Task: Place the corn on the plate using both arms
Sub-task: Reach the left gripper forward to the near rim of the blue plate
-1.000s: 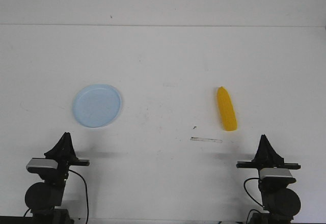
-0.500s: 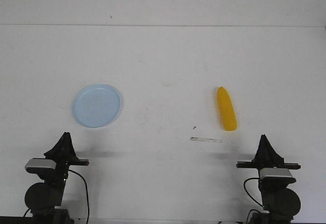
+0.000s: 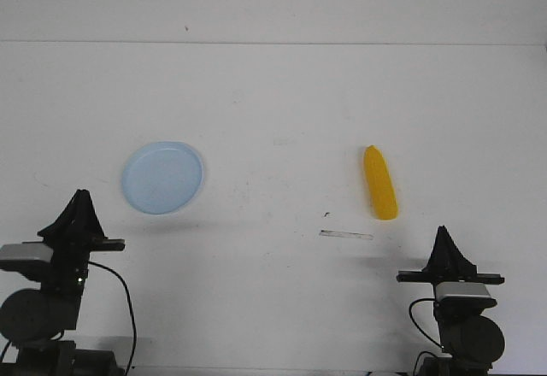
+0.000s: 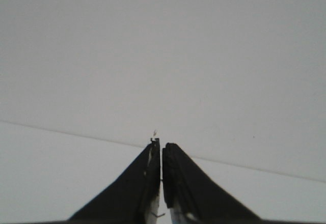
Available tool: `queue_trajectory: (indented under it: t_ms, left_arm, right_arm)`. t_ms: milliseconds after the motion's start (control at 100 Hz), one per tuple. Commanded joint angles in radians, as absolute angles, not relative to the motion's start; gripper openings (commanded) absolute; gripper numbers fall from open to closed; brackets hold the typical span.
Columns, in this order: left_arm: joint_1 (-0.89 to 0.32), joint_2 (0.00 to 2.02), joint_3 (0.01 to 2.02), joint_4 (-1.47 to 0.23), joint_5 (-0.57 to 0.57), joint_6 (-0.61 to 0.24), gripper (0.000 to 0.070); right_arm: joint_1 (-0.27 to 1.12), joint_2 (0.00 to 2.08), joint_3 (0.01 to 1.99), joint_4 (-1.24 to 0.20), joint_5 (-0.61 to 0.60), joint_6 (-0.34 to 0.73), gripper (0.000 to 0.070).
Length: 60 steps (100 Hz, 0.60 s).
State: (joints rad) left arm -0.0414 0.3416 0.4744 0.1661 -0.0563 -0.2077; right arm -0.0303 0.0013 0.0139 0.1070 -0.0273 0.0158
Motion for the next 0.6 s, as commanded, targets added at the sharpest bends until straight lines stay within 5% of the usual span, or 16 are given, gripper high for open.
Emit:
queue_trajectory:
  t_ms: [0,350,590]
  left_arm:
    - [-0.039,0.434,0.553,0.120,-0.060,-0.145,0.0001]
    - [-0.039,0.944,0.892,-0.370,-0.038,-0.130,0.0001]
    - [0.089,1.191,1.042,-0.555,0.125,-0.310,0.0001]
  right_arm:
    - [-0.032,0.001,0.013,0.119,-0.027,0.029,0.0011]
    - [-0.032,0.001,0.013,0.119,-0.027,0.029,0.0011]
    - [-0.032,0.001,0.013,0.119,-0.027,0.029,0.0011]
